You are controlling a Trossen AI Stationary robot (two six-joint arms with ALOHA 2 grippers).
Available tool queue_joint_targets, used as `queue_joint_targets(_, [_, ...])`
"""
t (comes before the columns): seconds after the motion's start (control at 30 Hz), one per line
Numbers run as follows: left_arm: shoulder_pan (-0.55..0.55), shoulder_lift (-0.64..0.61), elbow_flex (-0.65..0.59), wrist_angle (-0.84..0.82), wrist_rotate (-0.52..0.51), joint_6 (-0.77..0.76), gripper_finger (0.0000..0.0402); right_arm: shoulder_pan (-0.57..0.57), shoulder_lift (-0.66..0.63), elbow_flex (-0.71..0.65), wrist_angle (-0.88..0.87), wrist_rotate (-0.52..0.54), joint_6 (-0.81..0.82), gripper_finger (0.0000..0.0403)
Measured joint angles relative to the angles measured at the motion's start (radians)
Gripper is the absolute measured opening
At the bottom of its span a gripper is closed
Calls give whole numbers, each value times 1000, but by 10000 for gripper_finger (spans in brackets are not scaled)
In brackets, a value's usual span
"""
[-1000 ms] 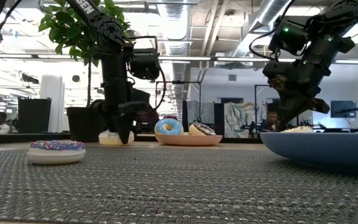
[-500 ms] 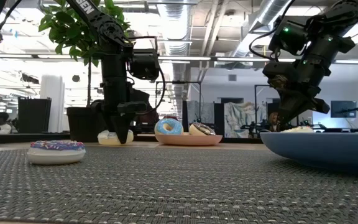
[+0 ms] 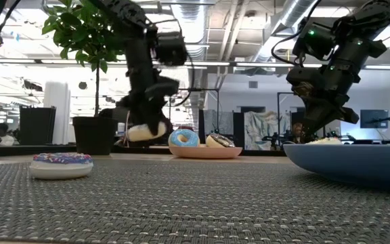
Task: Pick & Place donuts
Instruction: Put the large white donut on the pink plate
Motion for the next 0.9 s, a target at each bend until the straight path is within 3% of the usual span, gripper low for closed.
queue_joint_targets(0.17, [-43,0,77,57,-26,105,134,0,0,0,0,0,0,1])
queue_joint_targets(0.5, [-134,29,112,347,-157,312,134,0,0,0,0,-1,0,1])
queue_joint_targets(0.73, [-132,188,295,213,-169,314,134,0,0,0,3,-2,0,1])
queue_joint_targets(0.9, [-136,306,443,67,-263,324,134,0,0,0,0,-3,0,1])
